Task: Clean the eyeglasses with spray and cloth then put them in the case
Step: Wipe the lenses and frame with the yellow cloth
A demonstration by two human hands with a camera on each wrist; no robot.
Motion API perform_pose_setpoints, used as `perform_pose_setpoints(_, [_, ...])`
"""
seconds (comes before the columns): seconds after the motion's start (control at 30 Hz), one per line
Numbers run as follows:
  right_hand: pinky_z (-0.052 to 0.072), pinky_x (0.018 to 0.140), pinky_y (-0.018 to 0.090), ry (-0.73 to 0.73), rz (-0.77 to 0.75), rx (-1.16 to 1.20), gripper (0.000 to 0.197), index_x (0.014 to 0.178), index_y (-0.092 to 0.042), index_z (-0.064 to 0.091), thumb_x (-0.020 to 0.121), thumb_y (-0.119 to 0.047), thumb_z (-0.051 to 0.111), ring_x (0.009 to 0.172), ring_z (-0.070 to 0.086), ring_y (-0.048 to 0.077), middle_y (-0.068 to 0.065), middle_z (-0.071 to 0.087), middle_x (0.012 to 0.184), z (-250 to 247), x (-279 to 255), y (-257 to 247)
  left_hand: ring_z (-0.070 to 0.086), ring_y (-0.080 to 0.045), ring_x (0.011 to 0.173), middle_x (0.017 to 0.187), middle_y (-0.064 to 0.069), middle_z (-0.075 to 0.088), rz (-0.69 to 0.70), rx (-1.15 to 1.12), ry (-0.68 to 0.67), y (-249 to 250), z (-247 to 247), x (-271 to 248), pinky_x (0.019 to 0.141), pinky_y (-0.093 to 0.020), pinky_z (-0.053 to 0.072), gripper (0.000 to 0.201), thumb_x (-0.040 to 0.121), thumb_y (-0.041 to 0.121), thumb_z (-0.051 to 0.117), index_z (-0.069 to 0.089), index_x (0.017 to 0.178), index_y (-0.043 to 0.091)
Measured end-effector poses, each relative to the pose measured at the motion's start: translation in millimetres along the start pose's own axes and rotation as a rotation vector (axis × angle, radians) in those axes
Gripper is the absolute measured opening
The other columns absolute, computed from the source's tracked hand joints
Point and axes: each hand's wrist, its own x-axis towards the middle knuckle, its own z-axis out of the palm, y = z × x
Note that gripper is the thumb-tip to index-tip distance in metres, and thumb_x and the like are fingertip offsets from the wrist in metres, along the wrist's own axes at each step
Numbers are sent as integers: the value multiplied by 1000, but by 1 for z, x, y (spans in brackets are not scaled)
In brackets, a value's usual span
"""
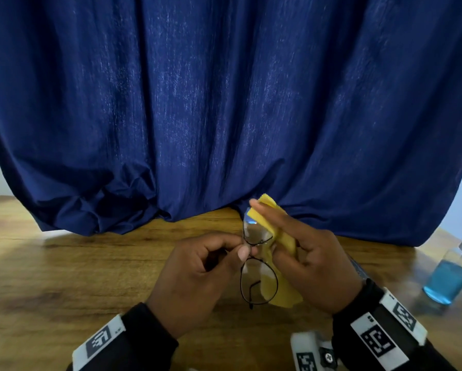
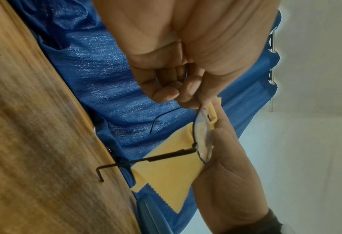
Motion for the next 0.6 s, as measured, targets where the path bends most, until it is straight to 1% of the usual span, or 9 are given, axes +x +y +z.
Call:
perform_pose_setpoints(0.07, [53, 49, 34, -48, -17, 42, 50, 129, -43, 62, 87, -16, 55, 49, 58, 20, -3, 77, 85, 2, 0, -1, 59, 5, 57, 66, 20, 71, -3, -21, 0, 1, 0, 1, 55, -6, 43, 18, 87, 27, 65, 80, 93, 20])
perform_pose_setpoints(0.13, [57, 57, 39, -53, -9, 66, 44, 122, -36, 70, 86, -17, 54, 61, 67, 24, -14, 77, 98, -1, 0, 0, 58, 5, 56, 63, 19, 69, -12, -48, 9, 2, -2, 1, 54, -8, 43, 16, 87, 26, 64, 79, 91, 22])
perform_pose_setpoints(0.2, [56, 58, 28, -20, 6, 65, 45, 120, -35, 71, 84, -15, 53, 61, 66, 9, -11, 77, 87, -4, -1, 4, 59, 8, 57, 63, 21, 70, -14, -67, 11, 1, -4, 2, 56, -6, 44, 15, 88, 20, 65, 79, 91, 17])
perform_pose_setpoints(0.27, [41, 47, 15, 2, 9, 41, 52, 126, -40, 66, 84, -12, 54, 46, 46, 2, -1, 69, 66, -6, -2, 6, 62, 11, 59, 64, 23, 71, -17, -69, -7, -1, -3, 3, 58, -3, 44, 14, 91, 12, 65, 79, 93, 11])
perform_pose_setpoints(0.3, [40, 45, 18, -10, 17, 32, 58, 131, -43, 61, 84, -9, 56, 43, 41, 5, 4, 67, 63, -6, -2, 6, 62, 12, 59, 65, 23, 71, -17, -65, -19, -1, -2, 2, 58, -3, 44, 15, 91, 10, 65, 79, 94, 10])
perform_pose_setpoints(0.37, [52, 50, 31, -58, 26, 39, 68, 138, -48, 52, 85, -6, 58, 47, 52, 15, 6, 70, 71, -2, -2, 5, 62, 12, 60, 66, 22, 72, -16, -63, -32, 1, 1, 0, 59, -3, 44, 15, 92, 11, 64, 79, 95, 9])
perform_pose_setpoints(0.47, [58, 67, 51, -128, 25, 46, 62, 135, -51, 53, 85, -14, 56, 72, 69, 38, 11, 76, 94, 3, -2, 5, 63, 10, 61, 73, 18, 76, -34, -92, -16, 2, -1, 0, 60, -4, 45, 17, 90, 15, 64, 80, 95, 10])
perform_pose_setpoints(0.53, [58, 61, 44, -133, 40, 38, 57, 130, -49, 59, 84, -17, 54, 64, 66, 31, 2, 77, 90, 0, -2, 7, 65, 10, 63, 77, 14, 78, -55, -108, 0, 2, -3, 2, 60, -5, 47, 17, 91, 14, 64, 80, 95, 10])
perform_pose_setpoints(0.6, [53, 52, 32, -98, 49, 39, 57, 130, -48, 60, 84, -14, 54, 51, 55, 15, -4, 71, 72, -4, -2, 9, 65, 10, 63, 79, 12, 79, -62, -112, 11, 2, -5, 4, 60, -4, 47, 16, 90, 13, 65, 80, 95, 10])
